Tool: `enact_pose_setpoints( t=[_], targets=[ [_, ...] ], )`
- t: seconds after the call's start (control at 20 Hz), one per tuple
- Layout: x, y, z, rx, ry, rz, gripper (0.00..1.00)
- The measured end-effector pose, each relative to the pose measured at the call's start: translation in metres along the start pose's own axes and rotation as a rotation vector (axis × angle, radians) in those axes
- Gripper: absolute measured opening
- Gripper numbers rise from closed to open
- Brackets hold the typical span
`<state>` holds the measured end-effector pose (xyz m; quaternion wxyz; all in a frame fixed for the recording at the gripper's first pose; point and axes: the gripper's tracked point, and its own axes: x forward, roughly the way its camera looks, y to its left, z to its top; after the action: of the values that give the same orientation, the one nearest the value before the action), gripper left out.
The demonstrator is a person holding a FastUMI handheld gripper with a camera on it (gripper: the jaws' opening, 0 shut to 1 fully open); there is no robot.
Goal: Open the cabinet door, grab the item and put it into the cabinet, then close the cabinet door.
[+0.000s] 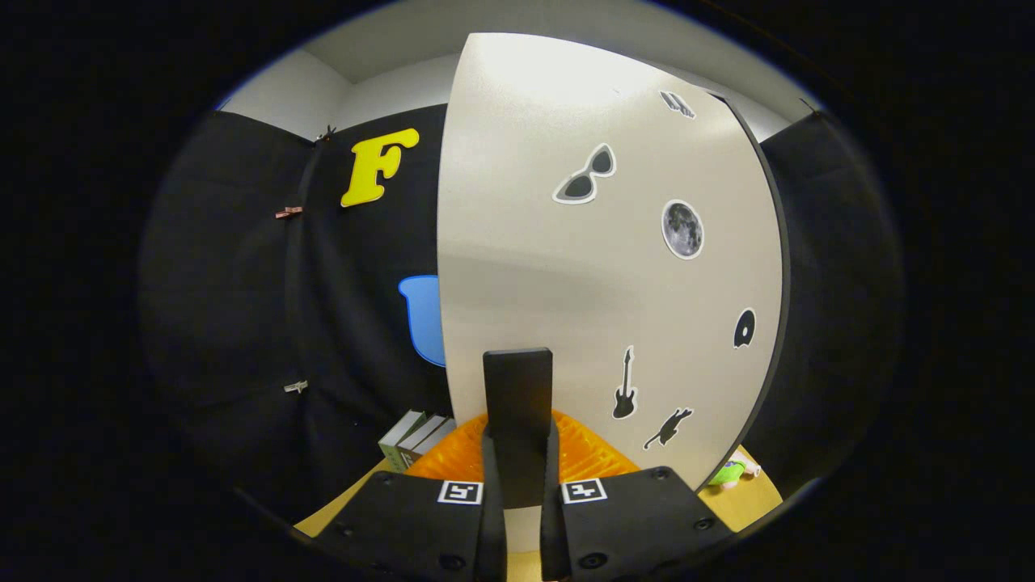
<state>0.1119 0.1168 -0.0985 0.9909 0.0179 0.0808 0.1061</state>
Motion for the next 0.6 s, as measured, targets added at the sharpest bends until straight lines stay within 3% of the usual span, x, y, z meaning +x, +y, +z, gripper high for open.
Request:
enact_pose_setpoints(
  t=[0.6],
  targets=[
    [-0.042, -0.026, -0.001, 0.004, 0.006, 0.039, 0.2]
  ],
)
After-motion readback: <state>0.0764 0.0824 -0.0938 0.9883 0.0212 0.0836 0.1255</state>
